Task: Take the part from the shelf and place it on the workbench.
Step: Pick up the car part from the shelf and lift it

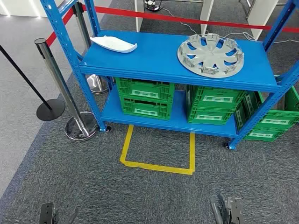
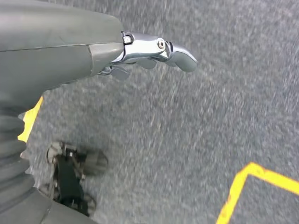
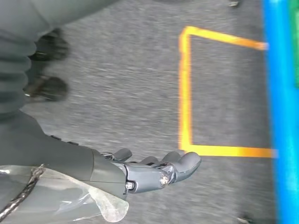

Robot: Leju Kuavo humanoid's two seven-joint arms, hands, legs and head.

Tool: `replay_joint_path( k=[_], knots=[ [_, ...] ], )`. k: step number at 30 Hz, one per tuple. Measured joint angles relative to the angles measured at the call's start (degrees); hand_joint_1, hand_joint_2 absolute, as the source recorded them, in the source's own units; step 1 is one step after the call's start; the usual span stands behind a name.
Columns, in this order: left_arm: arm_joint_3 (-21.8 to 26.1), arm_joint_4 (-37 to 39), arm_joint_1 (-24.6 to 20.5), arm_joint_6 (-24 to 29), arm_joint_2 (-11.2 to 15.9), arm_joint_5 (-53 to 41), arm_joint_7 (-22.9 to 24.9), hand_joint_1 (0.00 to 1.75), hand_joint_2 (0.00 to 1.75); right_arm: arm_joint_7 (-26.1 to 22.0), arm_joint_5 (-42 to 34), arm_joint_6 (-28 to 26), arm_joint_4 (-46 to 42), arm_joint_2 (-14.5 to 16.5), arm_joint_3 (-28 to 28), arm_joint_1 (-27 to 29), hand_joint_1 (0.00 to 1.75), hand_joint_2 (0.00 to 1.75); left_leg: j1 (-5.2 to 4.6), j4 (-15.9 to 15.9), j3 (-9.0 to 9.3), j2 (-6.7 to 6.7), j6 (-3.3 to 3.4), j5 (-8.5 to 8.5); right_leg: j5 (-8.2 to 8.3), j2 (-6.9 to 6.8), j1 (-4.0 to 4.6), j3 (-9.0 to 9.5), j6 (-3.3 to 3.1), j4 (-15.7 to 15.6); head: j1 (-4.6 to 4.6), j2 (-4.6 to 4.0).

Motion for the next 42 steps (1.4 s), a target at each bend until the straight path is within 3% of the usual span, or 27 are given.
replay_joint_path(
  k=[1,4,5,8,11,12,15,16,20,28,42],
  knots=[
    [0.1,0.2,-0.1,0.4,0.0,-0.5,-0.1,0.00,0.00,-0.2,0.1,-0.3,-0.7,0.1,0.0,0.0,0.00,1.75,-0.01,0.0,0.00,0.00,0.00,0.00,0.00,0.00,0.00,0.00,0.00,0.0,0.00,0.00],
    [0.6,1.4,-0.6,2.5,-0.2,-2.8,-0.6,0.00,0.00,-1.2,0.4,-2.0,-4.2,0.2,0.8,0.0,0.00,0.44,-0.02,0.0,-0.01,0.00,0.00,0.00,0.00,0.00,-0.01,0.00,0.00,0.0,0.00,0.00],
    [0.8,1.8,-0.8,3.2,-0.2,-3.7,-0.7,0.00,0.44,-1.5,0.6,-2.8,-5.7,0.2,1.3,-0.1,0.00,0.00,-0.02,0.0,-0.01,0.00,0.00,0.00,0.00,0.00,-0.01,0.01,0.00,0.0,0.00,0.00],
    [1.2,3.2,-1.3,4.9,-0.3,-6.4,-0.9,0.00,1.75,-2.3,1.1,-5.3,-10.2,0.0,3.3,-0.6,0.00,0.00,-0.03,0.0,-0.02,0.00,0.00,0.00,0.02,0.01,-0.02,0.00,0.02,0.0,0.00,0.00],
    [1.3,4.4,-1.9,6.0,-0.3,-8.8,-0.6,0.00,1.75,-2.7,1.9,-7.5,-14.4,-0.8,5.9,-2.2,0.00,0.00,-0.03,0.0,-0.02,0.00,0.03,0.02,0.04,0.01,-0.03,0.01,0.04,0.0,0.00,0.00],
    [1.3,4.8,-2.0,6.2,-0.3,-9.6,-0.4,0.00,1.75,-2.8,2.2,-8.2,-15.7,-1.1,6.8,-2.9,0.00,0.44,-0.03,0.0,-0.01,0.00,0.04,0.03,0.05,0.01,-0.03,0.00,0.04,0.0,0.00,0.00],
    [1.4,5.8,-2.4,6.8,-0.3,-11.6,0.2,0.00,0.44,-3.1,3.2,-10.0,-19.1,-2.2,9.5,-4.8,0.00,1.75,-0.03,0.0,0.00,-0.01,0.06,0.04,0.06,-0.03,-0.03,0.01,0.05,0.0,0.01,0.00],
    [1.4,6.1,-2.5,7.0,-0.3,-12.2,0.3,0.00,0.00,-3.1,3.5,-10.5,-20.1,-2.5,10.3,-5.2,0.00,1.75,-0.03,0.0,-0.01,-0.02,0.06,0.04,0.06,-0.06,-0.03,0.02,0.05,0.0,0.00,0.00],
    [1.4,7.6,-3.0,7.6,-0.2,-14.8,1.2,0.00,0.00,-2.8,5.6,-13.1,-24.3,-4.3,14.2,-7.8,0.00,1.75,-0.04,0.0,-0.06,-0.03,0.07,0.05,0.08,-0.01,-0.03,-0.01,0.06,0.0,-0.02,0.00],
    [1.9,9.9,-3.8,6.1,-0.2,-19.0,2.0,0.00,0.00,1.0,12.8,-16.4,-29.8,-8.1,24.9,-19.4,0.00,1.75,-0.04,0.1,-0.07,-0.04,0.15,0.13,0.15,-0.09,-0.04,0.00,0.12,0.0,0.00,0.00],
    [2.4,12.0,-4.8,2.7,-0.1,-23.0,2.6,0.00,0.00,7.7,27.2,-13.2,-29.6,-9.1,43.4,-37.5,0.00,1.75,-0.04,0.1,-0.08,-0.05,0.14,0.15,0.16,-0.10,-0.03,-0.01,0.13,0.0,0.00,0.00]
  ],
)
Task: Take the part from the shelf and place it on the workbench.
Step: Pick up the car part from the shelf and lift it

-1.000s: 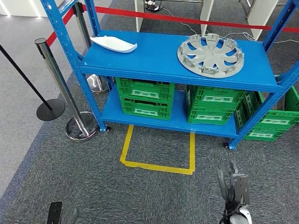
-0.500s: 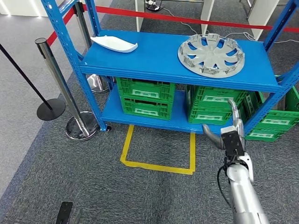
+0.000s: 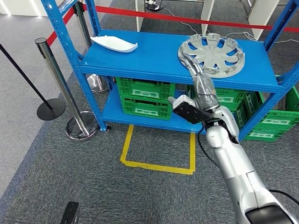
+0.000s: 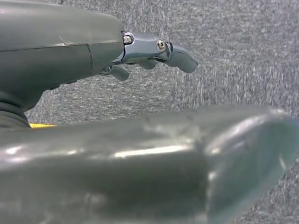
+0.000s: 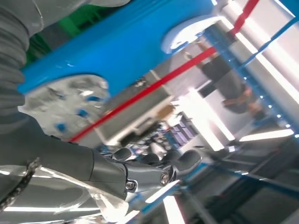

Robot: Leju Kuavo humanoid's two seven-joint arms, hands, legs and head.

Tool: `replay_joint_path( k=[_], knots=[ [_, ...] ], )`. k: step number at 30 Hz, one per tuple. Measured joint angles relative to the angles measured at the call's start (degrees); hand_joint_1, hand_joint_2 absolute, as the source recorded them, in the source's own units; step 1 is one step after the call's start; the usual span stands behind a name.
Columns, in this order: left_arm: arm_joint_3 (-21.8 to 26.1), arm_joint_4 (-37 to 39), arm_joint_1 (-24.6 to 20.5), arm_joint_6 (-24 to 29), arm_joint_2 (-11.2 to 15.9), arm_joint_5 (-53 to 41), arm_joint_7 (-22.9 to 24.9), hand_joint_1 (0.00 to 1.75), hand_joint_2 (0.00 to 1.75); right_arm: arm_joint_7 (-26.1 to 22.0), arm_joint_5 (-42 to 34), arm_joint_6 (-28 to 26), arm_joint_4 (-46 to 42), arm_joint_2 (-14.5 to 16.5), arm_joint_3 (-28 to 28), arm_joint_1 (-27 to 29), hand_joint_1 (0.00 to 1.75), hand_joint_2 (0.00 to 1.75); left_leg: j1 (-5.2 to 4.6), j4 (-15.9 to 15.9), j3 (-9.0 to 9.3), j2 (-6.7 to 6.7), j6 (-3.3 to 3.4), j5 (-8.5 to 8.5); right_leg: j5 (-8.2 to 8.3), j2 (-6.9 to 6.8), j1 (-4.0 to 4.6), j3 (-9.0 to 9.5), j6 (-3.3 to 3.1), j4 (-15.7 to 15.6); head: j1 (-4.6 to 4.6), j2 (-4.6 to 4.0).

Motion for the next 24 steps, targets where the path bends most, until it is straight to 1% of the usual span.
replay_joint_path(
  k=[6,13,20,24],
  knots=[
    [0.1,0.8,-0.3,-1.3,0.0,-1.5,0.4,0.00,0.00,2.9,5.3,3.0,1.2,0.0,8.6,-7.1,0.00,1.75,0.00,0.0,-0.02,-0.01,-0.01,0.01,0.00,0.00,0.00,0.00,0.00,0.0,0.00,0.00],
    [0.4,1.6,-0.6,-2.7,-0.2,-3.3,0.8,0.00,0.00,6.5,11.4,6.3,4.6,0.1,18.9,-14.3,0.00,1.75,0.00,0.0,-0.03,-0.01,-0.01,0.01,0.00,-0.01,0.00,0.00,0.00,0.0,0.00,0.00],
    [0.5,2.3,-1.0,-4.3,-0.6,-5.3,1.3,0.00,0.00,10.2,16.5,9.1,10.4,0.3,28.8,-20.3,0.00,1.75,0.00,0.0,-0.03,-0.01,-0.01,0.01,0.00,-0.01,0.00,-0.01,0.00,0.0,0.00,0.00],
    [0.7,2.7,-1.1,-5.6,-0.7,-6.4,1.4,0.00,0.00,11.6,18.1,12.0,14.2,0.4,33.7,-23.7,0.00,1.75,-0.12,0.3,-0.17,-0.04,0.03,-0.01,0.15,0.00,-0.15,-0.07,0.21,-0.1,-0.02,0.00]
  ],
)
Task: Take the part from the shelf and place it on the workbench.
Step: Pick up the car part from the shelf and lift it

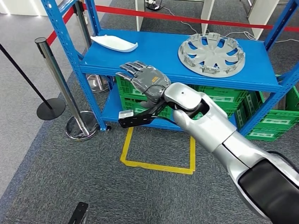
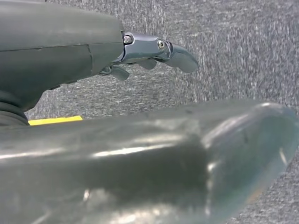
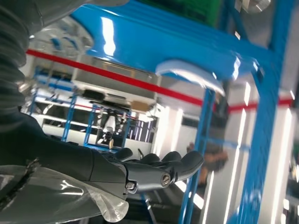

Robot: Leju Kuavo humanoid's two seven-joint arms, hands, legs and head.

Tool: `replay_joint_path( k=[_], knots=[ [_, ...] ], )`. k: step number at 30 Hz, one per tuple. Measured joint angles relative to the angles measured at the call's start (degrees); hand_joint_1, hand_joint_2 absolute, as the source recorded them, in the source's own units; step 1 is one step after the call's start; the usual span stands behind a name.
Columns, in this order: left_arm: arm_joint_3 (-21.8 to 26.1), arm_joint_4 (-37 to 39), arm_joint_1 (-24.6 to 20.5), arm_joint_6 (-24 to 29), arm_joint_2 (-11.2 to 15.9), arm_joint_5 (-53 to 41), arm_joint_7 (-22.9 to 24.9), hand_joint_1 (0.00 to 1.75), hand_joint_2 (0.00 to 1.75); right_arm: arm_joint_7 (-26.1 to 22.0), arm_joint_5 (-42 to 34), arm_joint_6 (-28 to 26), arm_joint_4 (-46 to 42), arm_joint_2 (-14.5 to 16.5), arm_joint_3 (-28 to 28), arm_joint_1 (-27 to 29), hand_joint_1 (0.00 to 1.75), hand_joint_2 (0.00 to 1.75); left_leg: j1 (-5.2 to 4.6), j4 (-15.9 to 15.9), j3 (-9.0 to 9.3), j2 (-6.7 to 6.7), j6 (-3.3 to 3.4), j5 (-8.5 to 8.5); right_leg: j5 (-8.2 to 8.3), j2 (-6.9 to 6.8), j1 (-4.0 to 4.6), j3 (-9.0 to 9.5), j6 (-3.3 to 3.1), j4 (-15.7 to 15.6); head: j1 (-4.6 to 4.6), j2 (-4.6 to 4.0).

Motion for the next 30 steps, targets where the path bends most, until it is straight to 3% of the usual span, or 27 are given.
replay_joint_path(
  k=[5,8,10,12,13,14,16,18,19,22,24,27,28,29,30],
  knots=[
    [0.5,0.5,-0.2,-1.4,0.0,-1.1,0.1,0.00,0.00,2.9,-0.5,3.4,5.9,0.3,3.9,-2.8,0.00,1.75,-0.15,0.3,-0.22,-0.02,0.42,-0.07,0.19,0.00,-0.17,-0.02,0.41,-0.2,-0.01,0.00],
    [0.7,0.6,-0.2,-1.8,0.0,-1.5,0.3,0.00,0.00,6.4,-1.6,2.1,8.9,0.3,4.0,-3.0,0.00,1.75,0.10,-0.9,0.22,0.18,1.44,0.60,-0.30,0.03,-0.10,-0.60,0.95,0.3,0.11,0.00],
    [0.8,0.7,-0.2,-2.0,-0.2,-1.7,0.4,0.00,0.00,8.3,-2.1,0.3,10.7,0.3,4.0,-3.0,0.00,1.75,0.35,-1.6,0.56,0.38,1.93,1.03,-2.55,0.00,-0.06,-3.55,1.09,5.3,0.37,0.00],
    [0.9,0.8,-0.2,-2.3,-0.2,-1.9,0.5,0.00,0.00,9.2,-2.3,-0.7,12.1,0.3,4.0,-2.7,0.00,1.75,0.34,-1.6,0.51,0.42,2.04,1.05,-4.88,-0.03,-0.05,-8.27,1.24,13.2,0.52,0.00],
    [1.0,0.8,-0.2,-2.4,-0.3,-1.9,0.5,0.00,0.00,9.4,-2.4,-0.8,12.7,0.3,4.0,-2.4,0.00,1.75,0.34,-1.6,0.57,0.39,2.02,0.97,-4.83,-0.03,-0.06,-10.03,1.30,15.6,0.54,0.00],
    [1.0,0.9,-0.2,-2.4,-0.3,-1.9,0.5,0.00,0.00,9.5,-2.4,-0.8,13.2,0.3,4.0,-2.2,0.00,1.75,0.35,-1.5,0.67,0.33,1.95,0.85,-3.63,-0.04,-0.09,-10.86,1.30,15.8,0.58,0.00],
    [1.1,1.0,-0.2,-2.4,-0.4,-1.9,0.6,0.00,0.00,9.5,-2.4,-0.9,13.8,0.3,4.0,-2.2,0.00,1.75,0.37,-1.3,1.05,0.19,1.59,0.34,1.39,-0.09,-0.21,-9.31,1.22,9.7,0.66,0.00],
    [1.1,1.0,-0.3,-2.4,-0.4,-1.9,0.6,0.00,0.00,9.5,-2.4,-0.9,14.4,0.3,4.0,-2.3,0.00,1.75,0.20,-0.8,0.98,0.11,1.03,-0.24,4.34,-0.06,-0.17,-6.59,1.01,3.3,0.70,0.00],
    [1.1,1.1,-0.3,-2.4,-0.4,-1.9,0.6,0.00,0.00,9.5,-2.4,-1.0,14.6,0.3,4.0,-2.3,0.00,1.75,0.12,-0.6,0.72,0.09,0.75,-0.38,4.52,-0.02,-0.08,-5.92,0.75,1.8,0.66,0.00],
    [1.1,1.2,-0.4,-2.4,-0.4,-1.9,0.7,0.00,0.00,9.5,-2.5,-1.0,15.1,0.4,4.0,-2.2,0.00,1.75,0.15,-0.1,0.16,0.12,0.04,-0.59,3.80,0.04,0.00,-5.76,-0.35,1.4,0.69,0.00],
    [1.2,1.2,-0.5,-2.4,-0.4,-1.9,0.7,0.00,0.00,9.5,-2.5,-1.1,15.3,0.4,4.0,-2.3,0.00,1.75,0.24,2.2,-0.82,0.29,-0.57,-2.12,3.65,-0.04,-0.25,-5.51,-0.93,1.3,0.61,0.00],
    [1.2,1.2,-0.6,-2.6,-0.4,-2.0,0.9,0.00,0.00,10.8,-2.2,-2.4,15.5,0.4,3.9,-2.1,0.00,0.44,0.44,12.7,-6.12,0.45,-1.19,-6.32,3.45,-0.09,-0.32,-5.26,-1.37,1.2,0.53,0.00],
    [1.2,1.3,-0.6,-2.8,-0.4,-2.0,1.1,0.00,0.00,11.6,-2.0,-3.3,15.6,0.4,3.6,-1.8,0.00,0.00,0.47,15.4,-7.73,0.45,-1.24,-6.77,3.39,-0.09,-0.31,-5.19,-1.41,1.2,0.55,0.00],
    [1.2,1.3,-0.5,-3.1,-0.4,-2.1,1.2,0.00,0.00,12.3,-1.9,-4.4,15.8,0.4,3.1,-1.4,0.00,0.00,0.47,16.3,-8.57,0.45,-1.21,-6.16,3.33,-0.08,-0.31,-5.10,-1.42,1.2,0.54,0.00],
    [1.2,1.3,-0.5,-3.4,-0.4,-2.1,1.4,0.00,0.00,12.9,-1.9,-5.4,15.9,0.4,2.5,-1.1,0.00,0.00,0.47,14.9,-8.31,0.45,-1.10,-4.36,3.26,-0.07,-0.31,-4.95,-1.40,1.2,0.53,0.00]
  ],
)
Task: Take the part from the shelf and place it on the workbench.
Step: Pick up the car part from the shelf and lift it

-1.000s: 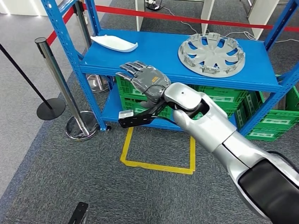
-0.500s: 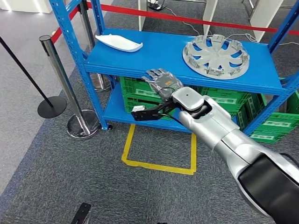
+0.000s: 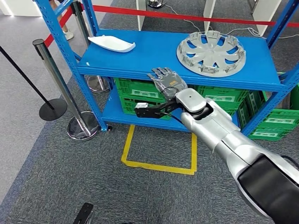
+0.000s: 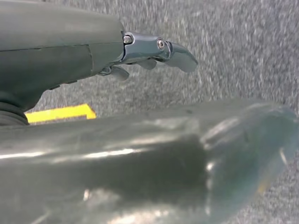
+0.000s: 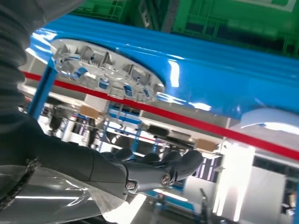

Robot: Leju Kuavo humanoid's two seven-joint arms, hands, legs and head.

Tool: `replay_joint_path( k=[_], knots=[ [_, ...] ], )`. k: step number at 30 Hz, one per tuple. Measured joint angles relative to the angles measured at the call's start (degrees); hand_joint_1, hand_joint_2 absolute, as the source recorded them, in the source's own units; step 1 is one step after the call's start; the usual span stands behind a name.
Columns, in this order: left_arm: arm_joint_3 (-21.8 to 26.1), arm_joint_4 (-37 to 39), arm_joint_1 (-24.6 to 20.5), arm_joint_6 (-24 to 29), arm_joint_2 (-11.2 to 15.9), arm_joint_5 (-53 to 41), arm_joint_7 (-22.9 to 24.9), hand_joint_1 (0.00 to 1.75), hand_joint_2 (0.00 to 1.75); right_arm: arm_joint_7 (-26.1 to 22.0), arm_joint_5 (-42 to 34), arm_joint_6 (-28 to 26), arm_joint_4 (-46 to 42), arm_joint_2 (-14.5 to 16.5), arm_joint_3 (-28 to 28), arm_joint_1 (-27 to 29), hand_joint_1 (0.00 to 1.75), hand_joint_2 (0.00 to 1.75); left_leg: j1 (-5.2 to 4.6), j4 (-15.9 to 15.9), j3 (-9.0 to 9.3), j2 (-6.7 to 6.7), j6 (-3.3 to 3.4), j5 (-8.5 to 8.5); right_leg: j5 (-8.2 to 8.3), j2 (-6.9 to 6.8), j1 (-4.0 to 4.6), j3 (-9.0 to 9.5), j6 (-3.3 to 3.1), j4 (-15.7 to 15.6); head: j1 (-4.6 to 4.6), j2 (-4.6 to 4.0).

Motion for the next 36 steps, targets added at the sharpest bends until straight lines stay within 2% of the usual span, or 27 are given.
replay_joint_path(
  k=[2,3,4,5,8,9,10,12,13,14,15,17,18,19,20,22,24,25,27,28,29,30,31,33,34,36],
  knots=[
    [0.1,0.0,0.0,-0.3,0.0,0.0,0.2,0.00,0.00,0.6,-0.4,-1.7,0.2,0.0,-1.7,0.5,0.00,0.00,-0.04,-7.0,2.58,0.00,0.39,4.66,-0.18,0.04,0.03,0.33,0.16,0.0,0.02,0.00],
    [0.2,0.0,-0.1,-0.3,0.0,0.0,0.2,0.00,0.00,0.7,-0.7,-2.6,0.3,0.0,-2.8,0.6,0.00,0.00,-0.14,-10.3,3.88,-0.01,0.59,6.21,-0.23,0.08,0.12,0.37,0.34,0.0,0.02,0.00],
    [0.3,0.1,-0.2,-0.3,0.0,0.1,0.3,0.00,0.00,0.8,-1.1,-3.4,0.4,0.0,-4.0,0.8,0.00,0.00,-0.23,-12.6,4.75,-0.02,0.80,6.74,-0.21,0.10,0.21,0.27,0.58,0.0,0.04,0.00],
    [0.3,0.1,-0.2,-0.3,0.0,0.1,0.3,0.00,0.00,0.9,-1.3,-4.2,0.5,0.0,-5.3,1.0,0.00,0.00,-0.33,-13.6,5.07,-0.05,0.94,6.55,-0.12,0.10,0.30,0.09,0.88,-0.1,0.07,0.00],
    [0.5,0.1,-0.3,-0.7,0.0,0.0,0.4,0.00,0.00,2.8,-0.3,-6.0,0.8,-0.1,-8.6,1.5,0.00,0.00,-0.19,-14.6,5.19,-0.09,1.69,6.49,-0.28,0.01,0.31,-0.47,1.84,0.0,0.13,0.00],
    [0.6,0.1,-0.4,-0.9,0.0,0.0,0.4,0.00,0.00,4.2,0.9,-6.7,1.0,-0.2,-9.5,1.5,0.00,0.00,-0.10,-14.8,5.28,-0.08,2.05,6.67,-1.08,-0.01,0.30,-1.08,2.06,1.2,0.19,0.00],
    [0.7,0.1,-0.4,-1.1,0.0,-0.1,0.4,0.00,0.00,5.7,2.3,-7.2,1.2,-0.4,-10.3,1.5,0.00,0.00,-0.02,-15.0,5.37,-0.05,2.38,6.81,-2.43,-0.02,0.28,-2.29,2.23,3.6,0.24,0.00],
    [0.9,0.1,-0.5,-1.3,0.0,-0.2,0.4,0.00,0.00,7.9,4.9,-7.4,1.7,-0.9,-11.2,1.4,0.00,0.00,-0.11,-15.0,5.33,-0.04,2.77,6.88,-5.70,-0.01,0.28,-5.88,2.40,11.1,0.28,0.00],
    [1.0,0.1,-0.4,-1.4,0.0,-0.2,0.5,0.00,0.00,8.4,5.9,-7.1,2.0,-1.1,-11.5,1.5,0.00,0.00,-0.16,-15.0,5.33,-0.06,2.85,6.87,-6.64,-0.01,0.29,-7.50,2.46,14.3,0.27,0.00],
    [1.1,0.1,-0.4,-1.4,0.0,-0.2,0.5,0.00,0.00,8.7,6.6,-6.8,2.2,-1.4,-11.8,1.6,0.00,0.00,-0.21,-15.0,5.35,-0.10,2.90,6.86,-6.61,-0.01,0.29,-8.33,2.47,15.8,0.28,0.00],
    [1.2,0.1,-0.3,-1.4,0.0,-0.2,0.5,0.00,0.00,8.9,7.1,-6.6,2.4,-1.5,-12.1,1.6,0.00,0.00,-0.25,-15.0,5.38,-0.16,2.90,6.85,-5.45,-0.01,0.31,-8.03,2.37,14.9,0.30,0.00],
    [1.3,0.1,-0.3,-1.6,0.0,-0.2,0.6,0.00,0.00,9.2,7.8,-6.3,2.7,-1.8,-12.8,1.4,0.00,0.00,-0.38,-14.9,5.49,-0.28,2.82,6.77,-1.53,-0.01,0.42,-4.80,1.86,7.8,0.30,0.00],
    [1.3,0.1,-0.3,-1.7,0.0,-0.2,0.6,0.00,0.00,9.4,8.1,-6.2,2.7,-1.8,-13.2,1.2,0.00,0.00,-0.56,-14.8,5.44,-0.30,2.70,6.68,-0.13,-0.03,0.49,-2.79,1.57,3.9,0.28,0.00],
    [1.4,0.2,-0.4,-1.9,0.0,-0.3,0.6,0.00,0.00,9.6,8.4,-6.1,2.8,-1.9,-13.5,1.0,0.00,0.00,-0.69,-14.7,5.34,-0.30,2.52,6.64,0.56,-0.05,0.55,-1.36,1.36,1.3,0.24,0.00],
    [1.4,0.2,-0.4,-2.0,-0.1,-0.4,0.6,0.00,0.00,9.7,8.8,-5.9,2.9,-1.9,-13.8,0.9,0.00,0.00,-0.77,-14.7,5.23,-0.27,2.32,6.64,0.63,-0.05,0.63,-0.59,1.22,-0.1,0.20,0.00],
    [1.4,0.2,-0.4,-2.1,-0.1,-0.5,0.6,0.00,0.00,9.8,9.2,-5.7,3.1,-1.9,-14.5,0.9,0.00,0.00,-0.80,-14.7,5.14,-0.25,1.84,6.67,0.49,-0.09,0.62,-0.24,1.01,-0.6,0.21,0.00],
    [1.4,0.2,-0.4,-2.1,0.0,-0.5,0.6,0.00,0.00,9.7,9.4,-5.6,3.4,-2.0,-15.1,0.9,0.00,0.00,-0.74,-13.6,4.75,-0.17,1.18,5.70,0.60,-0.23,0.34,0.02,0.55,-0.9,0.08,0.00],
    [1.5,0.2,-0.4,-2.1,0.0,-0.5,0.6,0.00,0.00,9.7,9.4,-5.5,3.5,-2.0,-15.4,0.9,0.00,0.00,-0.65,-11.6,3.91,-0.13,0.81,4.44,0.67,-0.32,0.16,0.17,0.34,-1.1,-0.02,0.00],
    [1.6,0.2,-0.4,-2.1,0.0,-0.5,0.6,0.00,0.00,9.7,9.5,-5.4,3.6,-2.0,-15.6,0.8,0.00,0.00,-0.30,-4.5,0.75,-0.04,0.19,1.05,0.64,-0.36,0.08,0.27,0.12,-1.1,-0.22,0.00],
    [1.7,0.2,-0.3,-2.1,0.0,-0.5,0.6,0.00,0.00,9.7,9.5,-5.2,3.8,-2.0,-15.6,0.9,0.00,0.00,-0.11,-1.1,-0.91,-0.02,-0.05,-0.14,0.61,-0.36,0.07,0.29,0.10,-1.1,-0.20,0.00],
    [1.7,0.2,-0.3,-2.1,0.0,-0.5,0.6,0.00,0.00,9.7,9.5,-4.9,4.0,-2.0,-15.6,0.9,0.00,0.00,0.04,1.0,-1.96,-0.01,-0.22,-0.43,0.57,-0.35,0.05,0.32,0.10,-1.1,-0.20,0.00],
    [1.8,0.2,-0.3,-2.1,0.0,-0.5,0.6,0.00,0.00,9.7,9.6,-4.7,4.1,-2.0,-15.7,0.9,0.00,0.00,0.18,0.9,-2.01,0.00,-0.34,0.44,0.52,-0.34,0.02,0.37,0.16,-1.1,-0.21,0.00],
    [1.8,0.2,-0.3,-2.1,0.0,-0.5,0.6,0.00,0.00,9.7,9.7,-4.5,4.2,-2.0,-15.8,0.9,0.00,0.00,0.31,-1.6,-0.98,0.04,-0.39,2.35,0.42,-0.34,-0.04,0.48,0.28,-1.0,-0.20,0.00],
    [1.8,0.3,-0.3,-2.1,0.0,-0.5,0.6,0.00,0.00,9.6,9.9,-4.2,4.4,-1.9,-16.0,0.8,0.00,0.00,0.38,-9.2,2.44,0.17,-0.35,6.21,0.15,-0.32,-0.06,0.65,0.76,-0.9,-0.23,0.00],
    [1.9,0.3,-0.3,-2.1,0.0,-0.5,0.6,0.00,0.00,9.5,10.0,-3.9,4.4,-1.9,-16.2,0.7,0.00,0.00,0.32,-12.3,3.80,0.23,-0.15,7.09,0.05,-0.30,-0.01,0.61,1.06,-0.8,-0.24,0.00],
    [2.0,0.3,-0.3,-2.1,0.0,-0.5,0.6,0.00,0.00,8.1,9.0,-2.6,4.5,-1.8,-16.7,0.6,0.00,0.00,0.08,-14.2,4.61,0.19,0.41,6.83,0.06,-0.33,0.15,0.44,1.66,-0.8,-0.16,0.00]
  ],
)
